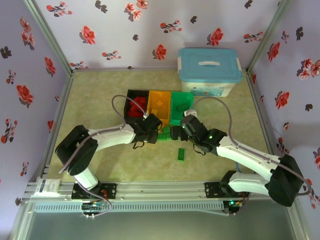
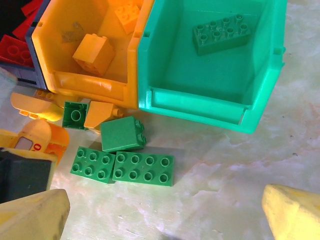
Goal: Sort the legos into containers by color
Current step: Pick up the lego from the center of the table, then place the lego in the container.
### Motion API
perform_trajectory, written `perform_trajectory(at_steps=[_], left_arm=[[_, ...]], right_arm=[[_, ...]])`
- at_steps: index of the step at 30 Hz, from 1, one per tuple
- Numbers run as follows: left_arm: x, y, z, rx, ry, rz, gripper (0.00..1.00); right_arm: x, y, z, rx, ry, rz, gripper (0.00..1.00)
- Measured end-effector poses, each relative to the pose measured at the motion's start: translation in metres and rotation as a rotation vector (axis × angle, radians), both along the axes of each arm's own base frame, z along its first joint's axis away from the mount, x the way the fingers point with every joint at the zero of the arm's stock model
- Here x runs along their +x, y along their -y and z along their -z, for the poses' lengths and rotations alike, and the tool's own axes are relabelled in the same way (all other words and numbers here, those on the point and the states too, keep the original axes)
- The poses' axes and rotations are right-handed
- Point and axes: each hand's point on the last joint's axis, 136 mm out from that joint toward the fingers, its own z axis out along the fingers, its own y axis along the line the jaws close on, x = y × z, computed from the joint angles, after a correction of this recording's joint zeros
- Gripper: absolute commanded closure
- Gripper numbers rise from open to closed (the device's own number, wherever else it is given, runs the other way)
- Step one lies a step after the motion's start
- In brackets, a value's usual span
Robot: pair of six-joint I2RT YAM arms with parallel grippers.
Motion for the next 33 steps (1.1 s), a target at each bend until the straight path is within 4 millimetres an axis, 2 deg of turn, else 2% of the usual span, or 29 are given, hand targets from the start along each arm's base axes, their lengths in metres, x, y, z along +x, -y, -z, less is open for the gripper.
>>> perform_trajectory(at_steps=[6, 9, 13, 16, 23, 24, 26, 29, 33], left_arm=[[0.008, 0.005, -0.054, -0.079, 0.105, 0.016, 0.66], [0.021, 0.017, -0.084, -0.116, 0.163, 0.039, 0.66], [0.042, 0.033, -0.108, -0.132, 0.207, 0.059, 0.66], [0.061, 0.041, -0.109, -0.12, 0.211, 0.068, 0.66], [0.101, 0.052, -0.09, -0.073, 0.171, 0.075, 0.63], [0.106, 0.052, -0.089, -0.069, 0.164, 0.073, 0.54], [0.114, 0.053, -0.087, -0.057, 0.157, 0.076, 0.23], [0.124, 0.055, -0.09, -0.054, 0.157, 0.067, 0.18], [0.122, 0.054, -0.094, -0.064, 0.168, 0.07, 0.18]], right_arm=[[-0.001, 0.002, 0.0, 0.013, 0.001, 0.016, 0.01], [-0.001, 0.002, 0.001, 0.02, -0.003, 0.024, 0.01], [-0.002, 0.003, 0.005, 0.025, -0.012, 0.033, 0.01], [-0.005, 0.006, 0.008, 0.028, -0.016, 0.039, 0.01], [-0.011, 0.013, 0.007, 0.051, -0.007, 0.046, 0.01], [-0.012, 0.014, 0.006, 0.054, -0.003, 0.046, 0.01], [-0.012, 0.014, 0.003, 0.062, 0.003, 0.046, 0.01], [-0.012, 0.014, 0.0, 0.07, 0.011, 0.046, 0.01], [-0.012, 0.014, 0.0, 0.068, 0.013, 0.043, 0.01]])
